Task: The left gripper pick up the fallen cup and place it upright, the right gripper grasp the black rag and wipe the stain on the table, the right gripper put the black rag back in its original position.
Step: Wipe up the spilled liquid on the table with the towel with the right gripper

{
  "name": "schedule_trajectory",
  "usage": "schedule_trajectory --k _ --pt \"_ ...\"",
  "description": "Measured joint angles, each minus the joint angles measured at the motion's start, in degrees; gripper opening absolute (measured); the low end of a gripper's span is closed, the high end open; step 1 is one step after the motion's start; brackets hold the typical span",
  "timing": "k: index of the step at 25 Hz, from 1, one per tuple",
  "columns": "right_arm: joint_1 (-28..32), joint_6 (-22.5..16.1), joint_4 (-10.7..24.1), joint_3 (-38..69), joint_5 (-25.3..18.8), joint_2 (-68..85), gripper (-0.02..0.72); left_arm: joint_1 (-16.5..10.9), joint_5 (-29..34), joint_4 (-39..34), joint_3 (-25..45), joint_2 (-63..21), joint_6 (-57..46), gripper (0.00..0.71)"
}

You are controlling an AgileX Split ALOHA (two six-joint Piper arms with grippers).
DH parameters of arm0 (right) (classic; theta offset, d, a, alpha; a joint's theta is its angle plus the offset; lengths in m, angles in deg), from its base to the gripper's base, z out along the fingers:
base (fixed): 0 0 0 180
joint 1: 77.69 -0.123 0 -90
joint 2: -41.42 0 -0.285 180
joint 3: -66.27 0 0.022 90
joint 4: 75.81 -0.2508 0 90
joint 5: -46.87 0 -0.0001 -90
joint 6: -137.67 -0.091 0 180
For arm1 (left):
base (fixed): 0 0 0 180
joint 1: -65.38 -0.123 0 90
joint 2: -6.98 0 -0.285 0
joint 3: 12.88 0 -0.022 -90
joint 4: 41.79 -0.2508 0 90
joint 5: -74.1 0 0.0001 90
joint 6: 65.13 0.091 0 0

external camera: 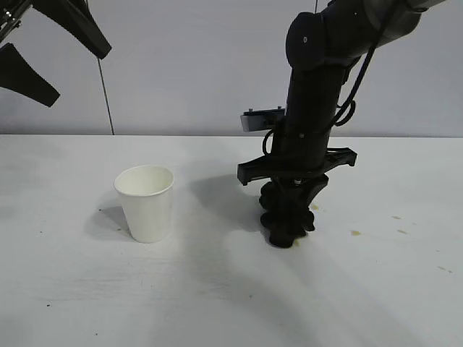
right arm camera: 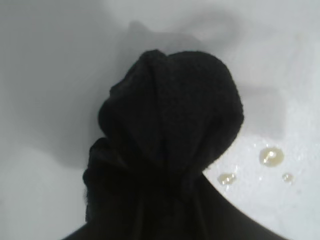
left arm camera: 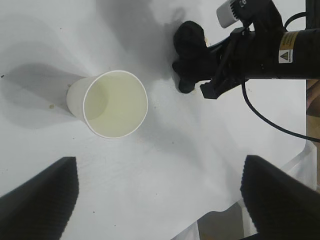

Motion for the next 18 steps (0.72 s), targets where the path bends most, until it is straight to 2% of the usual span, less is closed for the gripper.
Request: schedule_trajectory --k 3,6,10,13,18 --pt "0.0 2.1 -0.1 -1.1 -4.7 0.3 0.112 0.0 0.0 0.0 0.0 0.0 0.0 0.636" --pt "0.0 4.1 -1.8 -1.3 -6.2 0.4 0.112 0.0 0.0 0.0 0.0 0.0 0.0 0.636" --pt "0.0 4.4 -2.3 -1.3 -1.9 0.4 0.112 0.0 0.0 0.0 0.0 0.0 0.0 0.636" --pt "0.0 2.9 -0.5 -1.3 0.7 -0.4 0.112 0.0 0.0 0.0 0.0 0.0 0.0 0.636" --pt "0.0 1.6 0.3 -2.1 -0.3 -2.3 0.112 0.0 0.0 0.1 0.0 0.0 0.0 0.636"
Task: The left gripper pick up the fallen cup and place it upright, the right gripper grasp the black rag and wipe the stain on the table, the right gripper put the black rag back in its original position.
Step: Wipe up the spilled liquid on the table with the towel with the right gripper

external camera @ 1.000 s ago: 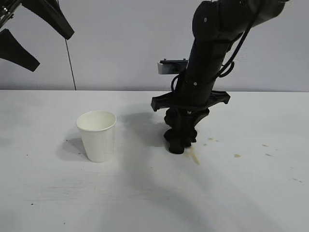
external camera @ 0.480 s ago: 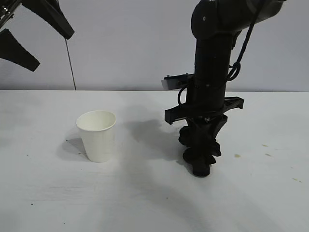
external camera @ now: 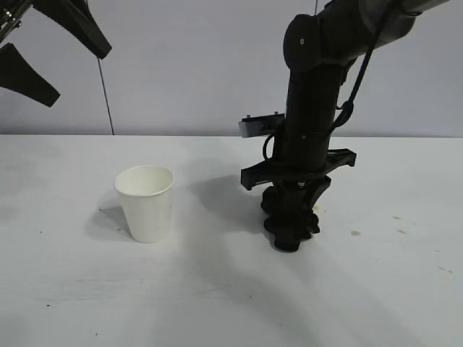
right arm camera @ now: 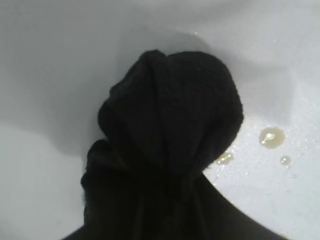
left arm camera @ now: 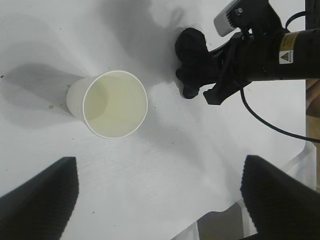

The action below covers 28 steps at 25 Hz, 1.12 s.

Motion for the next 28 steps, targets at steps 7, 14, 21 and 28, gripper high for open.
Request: schedule_trajectory --k 7,14,21,28 --pt "4.8 -0.6 -0.5 -0.9 -2.1 -0.2 0.112 0.0 0.0 0.1 0.0 0.0 0.0 0.636" --pt "10.8 -0.8 -0.9 -0.9 -4.7 -0.2 0.112 0.0 -0.1 0.2 0.0 0.0 0.2 0.636" --pt "9.8 1.9 -2.0 -0.8 -8.4 0.0 0.112 0.0 -0.2 0.2 0.0 0.0 0.3 0.636" --pt "6.6 4.1 -5.8 -0.2 -8.9 2.8 0.112 0.0 -0.3 0.2 0.0 0.0 0.3 0.636"
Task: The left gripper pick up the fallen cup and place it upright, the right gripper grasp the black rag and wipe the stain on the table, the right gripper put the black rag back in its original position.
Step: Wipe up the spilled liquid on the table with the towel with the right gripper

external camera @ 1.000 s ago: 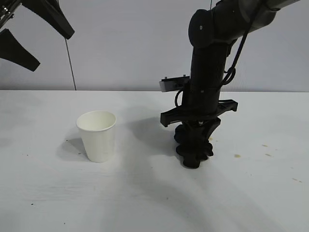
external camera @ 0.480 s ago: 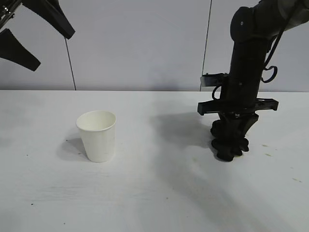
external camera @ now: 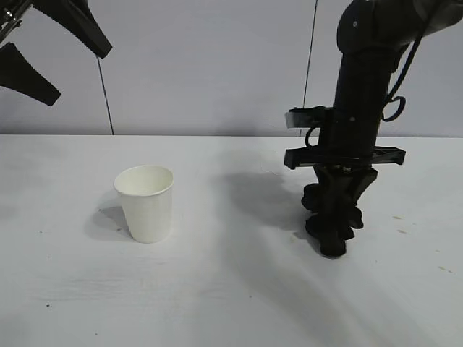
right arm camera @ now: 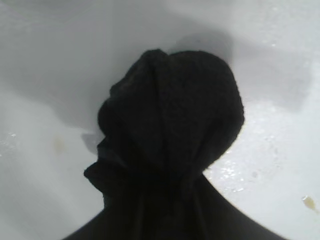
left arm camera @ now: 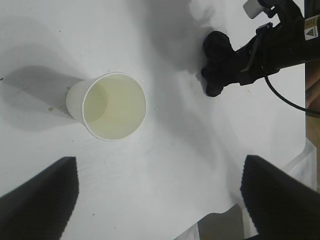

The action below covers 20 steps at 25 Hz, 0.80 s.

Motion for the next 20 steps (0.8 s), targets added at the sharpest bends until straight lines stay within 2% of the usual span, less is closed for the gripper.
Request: schedule_trajectory --k 7,11,17,20 --pt "-6.6 0.2 -0.4 0.0 0.0 -0.1 0.112 0.0 -0.2 0.0 0.0 0.0 0.1 0.636" --pt "-7.2 0.2 -0.4 0.1 -0.2 -1.6 0.112 0.0 -0.1 0.0 0.0 0.0 0.1 0.636" --pt "-6.5 -1.1 4.9 0.8 -0.2 -2.2 0.112 0.0 0.1 0.0 0.0 0.0 0.1 0.636" --pt "-5.1 -1.5 5.3 0.8 -0.2 -2.2 0.112 0.0 0.1 0.0 0.0 0.0 0.1 0.636"
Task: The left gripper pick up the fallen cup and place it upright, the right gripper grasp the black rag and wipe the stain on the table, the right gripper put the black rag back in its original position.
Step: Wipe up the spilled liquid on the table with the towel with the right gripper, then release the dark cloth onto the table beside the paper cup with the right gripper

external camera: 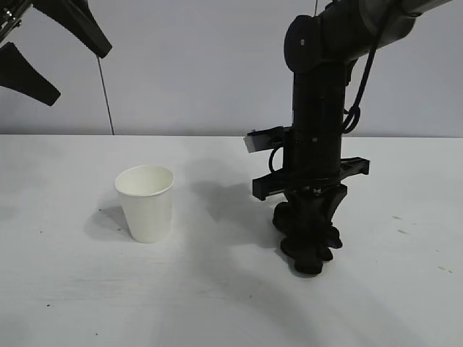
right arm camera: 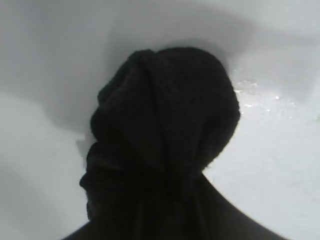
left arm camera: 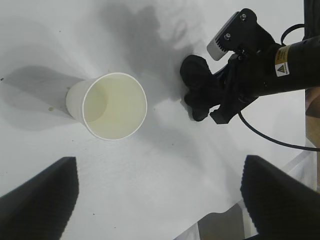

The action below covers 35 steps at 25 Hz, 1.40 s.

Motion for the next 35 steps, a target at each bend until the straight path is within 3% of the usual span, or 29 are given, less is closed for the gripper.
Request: schedule_trajectory --k 15,24,35 --pt "12.1 -1.3 0.7 5.1 -0.1 1.9 0.112 0.0 0.1 0.0 0.0 0.0 0.0 0.636" --pt "18.0 -1.3 3.7 7.2 0.0 5.4 0.112 0.0 -0.5 0.0 0.0 0.0 0.1 0.636" --pt "18.1 -1.1 -0.4 7.2 0.2 5.8 0.120 0.0 -0.5 0.0 0.0 0.0 0.1 0.636"
